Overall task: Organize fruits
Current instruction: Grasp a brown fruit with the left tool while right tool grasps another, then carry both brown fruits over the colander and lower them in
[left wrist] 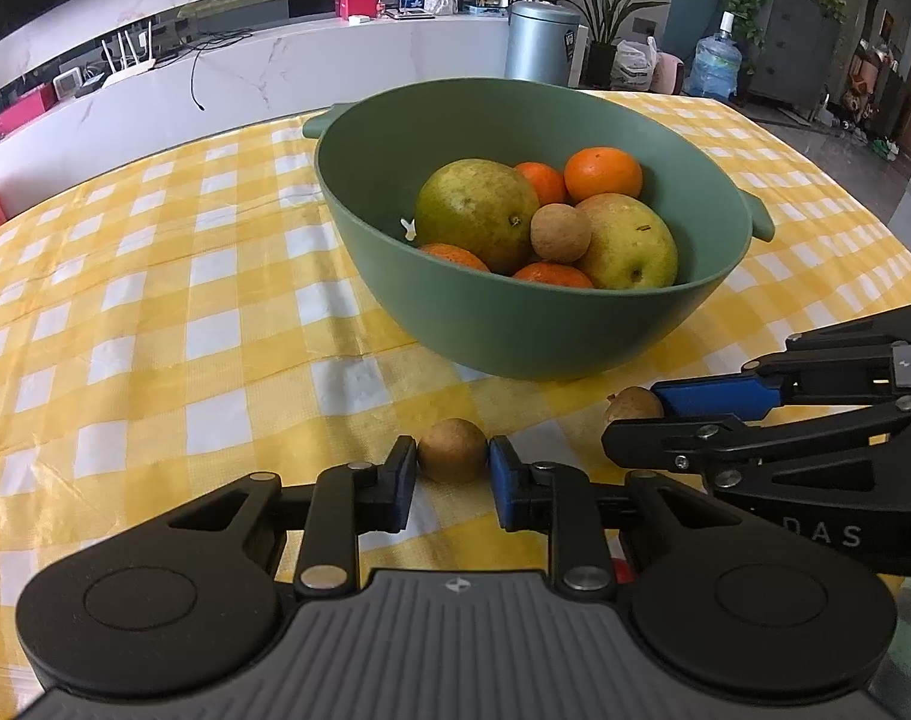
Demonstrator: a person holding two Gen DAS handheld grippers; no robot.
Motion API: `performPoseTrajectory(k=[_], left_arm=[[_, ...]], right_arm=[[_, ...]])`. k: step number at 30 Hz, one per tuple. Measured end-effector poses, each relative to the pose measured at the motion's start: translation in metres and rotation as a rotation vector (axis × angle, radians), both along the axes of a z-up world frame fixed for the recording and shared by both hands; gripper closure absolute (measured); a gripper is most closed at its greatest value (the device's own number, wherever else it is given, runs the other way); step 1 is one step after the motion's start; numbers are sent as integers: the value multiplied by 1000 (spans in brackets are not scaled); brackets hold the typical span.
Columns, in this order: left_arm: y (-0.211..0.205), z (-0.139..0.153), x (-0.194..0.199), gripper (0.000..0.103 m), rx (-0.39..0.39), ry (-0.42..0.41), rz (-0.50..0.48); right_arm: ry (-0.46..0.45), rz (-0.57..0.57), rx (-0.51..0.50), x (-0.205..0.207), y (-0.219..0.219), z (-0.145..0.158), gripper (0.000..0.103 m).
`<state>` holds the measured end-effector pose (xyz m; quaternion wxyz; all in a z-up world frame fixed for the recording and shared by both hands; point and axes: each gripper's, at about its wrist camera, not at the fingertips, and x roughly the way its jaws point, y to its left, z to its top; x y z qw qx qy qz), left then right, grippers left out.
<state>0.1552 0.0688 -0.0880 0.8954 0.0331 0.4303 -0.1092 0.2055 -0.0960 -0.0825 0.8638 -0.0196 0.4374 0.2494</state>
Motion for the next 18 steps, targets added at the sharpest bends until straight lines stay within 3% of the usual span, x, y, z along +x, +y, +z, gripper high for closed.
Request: performPoseTrajectory(k=[18], left_arm=[[3, 35, -28, 75, -108, -31, 5]], right_arm=[[-70, 58, 14, -21, -8, 22, 81]])
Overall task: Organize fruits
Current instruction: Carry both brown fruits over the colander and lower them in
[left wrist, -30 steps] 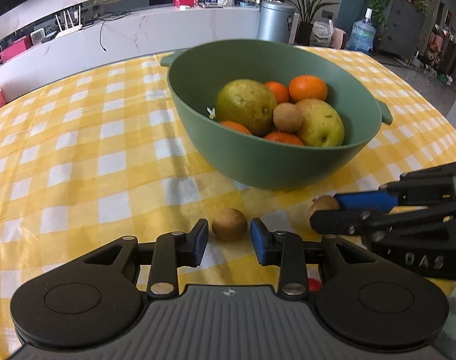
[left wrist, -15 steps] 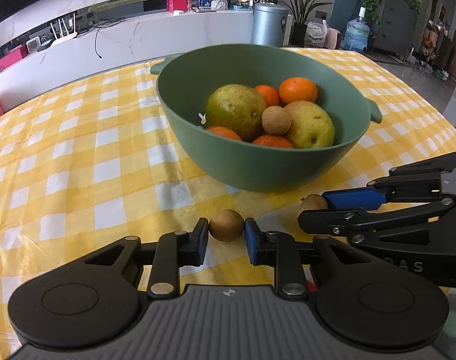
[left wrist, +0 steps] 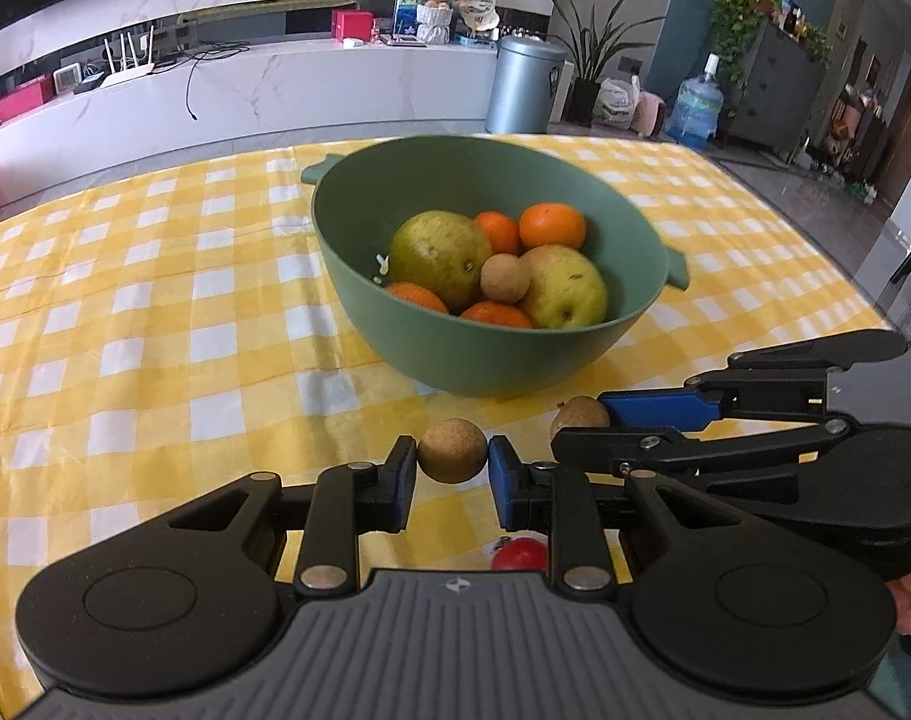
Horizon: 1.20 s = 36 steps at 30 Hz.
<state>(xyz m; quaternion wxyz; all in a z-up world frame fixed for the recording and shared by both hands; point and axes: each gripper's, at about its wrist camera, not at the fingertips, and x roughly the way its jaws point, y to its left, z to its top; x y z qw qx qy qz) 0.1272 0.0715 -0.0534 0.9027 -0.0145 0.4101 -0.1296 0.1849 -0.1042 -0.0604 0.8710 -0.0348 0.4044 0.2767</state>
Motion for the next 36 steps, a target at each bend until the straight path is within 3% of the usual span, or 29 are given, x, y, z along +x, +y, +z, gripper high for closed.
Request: performPoseTrajectory(k=[10, 22, 28, 36], left_arm=[[0, 31, -1, 75, -50, -44, 16], [-11, 53, 34, 75, -7, -64, 8], [-13, 52, 68, 75, 44, -42, 6], [-17, 38, 96, 75, 100, -22, 15]], right_arm=[[-110, -22, -13, -10, -13, 34, 81], [-138, -74, -60, 25, -15, 62, 81], [-137, -21, -122, 51, -6, 67, 81], [-129, 9, -131, 83, 4, 55, 81]])
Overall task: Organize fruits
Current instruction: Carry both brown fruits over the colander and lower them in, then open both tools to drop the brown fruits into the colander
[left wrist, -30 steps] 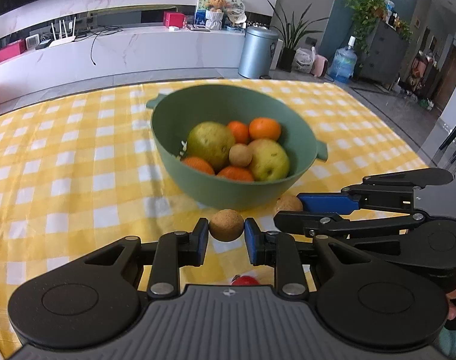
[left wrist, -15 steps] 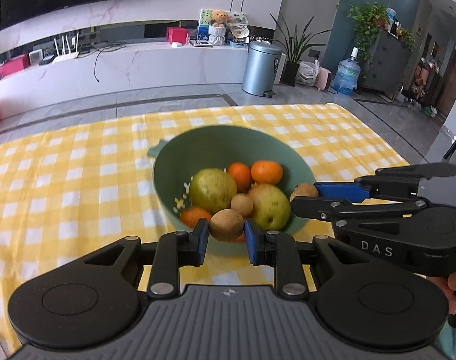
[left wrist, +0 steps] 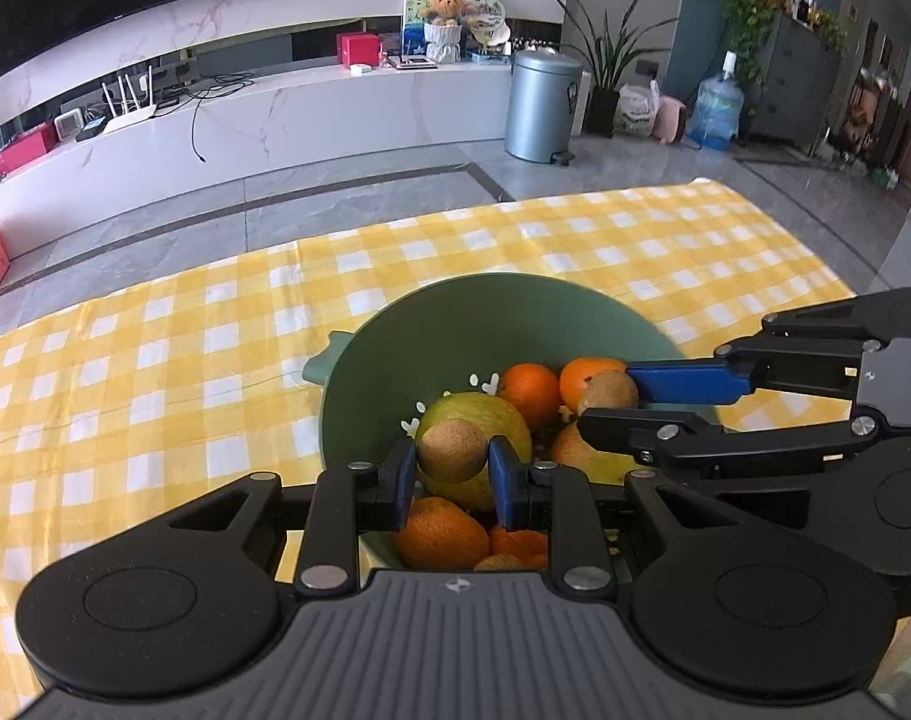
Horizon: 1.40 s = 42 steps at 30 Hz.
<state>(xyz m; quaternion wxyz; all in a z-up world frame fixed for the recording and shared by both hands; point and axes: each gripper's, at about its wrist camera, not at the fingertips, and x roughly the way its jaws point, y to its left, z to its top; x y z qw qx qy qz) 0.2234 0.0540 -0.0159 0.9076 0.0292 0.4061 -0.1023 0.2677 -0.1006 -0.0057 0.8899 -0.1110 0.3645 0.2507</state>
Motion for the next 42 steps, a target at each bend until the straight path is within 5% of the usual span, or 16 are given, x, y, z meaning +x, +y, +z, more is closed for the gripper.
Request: performPoseTrajectory(k=[21, 32, 37, 42], left_arm=[[2, -23, 20, 74, 86, 7, 46], [-5, -26, 15, 63, 181, -22, 32], [3, -21, 11, 63, 119, -21, 40], [11, -10, -1, 58, 59, -43, 48]], right_arm=[[46, -3, -3, 36, 15, -32, 81], [28, 8, -33, 33, 18, -38, 79], [13, 14, -30, 30, 18, -35, 78], [10, -19, 8, 27, 10, -28, 65]])
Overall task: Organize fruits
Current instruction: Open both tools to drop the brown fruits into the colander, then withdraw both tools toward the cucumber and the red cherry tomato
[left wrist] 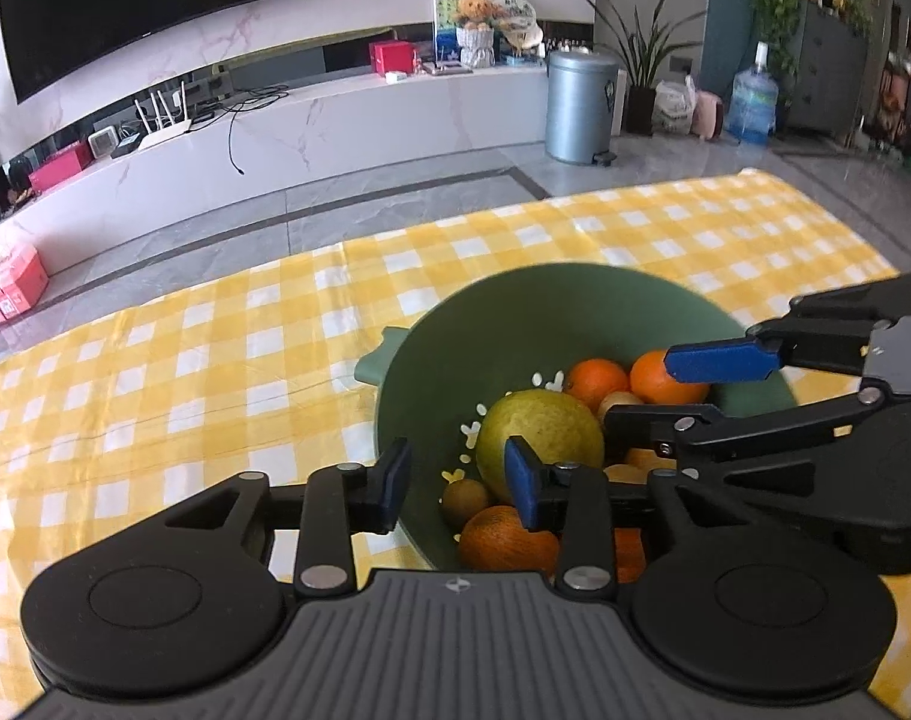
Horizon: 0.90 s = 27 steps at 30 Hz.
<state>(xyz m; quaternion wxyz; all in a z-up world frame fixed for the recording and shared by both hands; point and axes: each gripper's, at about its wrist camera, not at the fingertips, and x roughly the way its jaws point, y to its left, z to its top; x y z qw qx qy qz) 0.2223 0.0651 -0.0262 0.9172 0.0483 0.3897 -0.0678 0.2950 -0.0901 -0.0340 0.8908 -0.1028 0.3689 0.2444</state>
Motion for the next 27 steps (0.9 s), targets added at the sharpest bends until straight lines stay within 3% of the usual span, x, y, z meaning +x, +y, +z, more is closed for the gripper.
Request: performPoseTrajectory(k=[6, 21, 27], left_arm=[[5, 9, -20, 56, -43, -13, -17], [-9, 19, -52, 56, 8, 83, 27], [-12, 12, -69, 56, 13, 141, 62]], right_arm=[[-11, -38, 39, -12, -5, 7, 52], [-25, -114, 106, -48, -25, 22, 51], [13, -125, 96, -71, -29, 17, 49]])
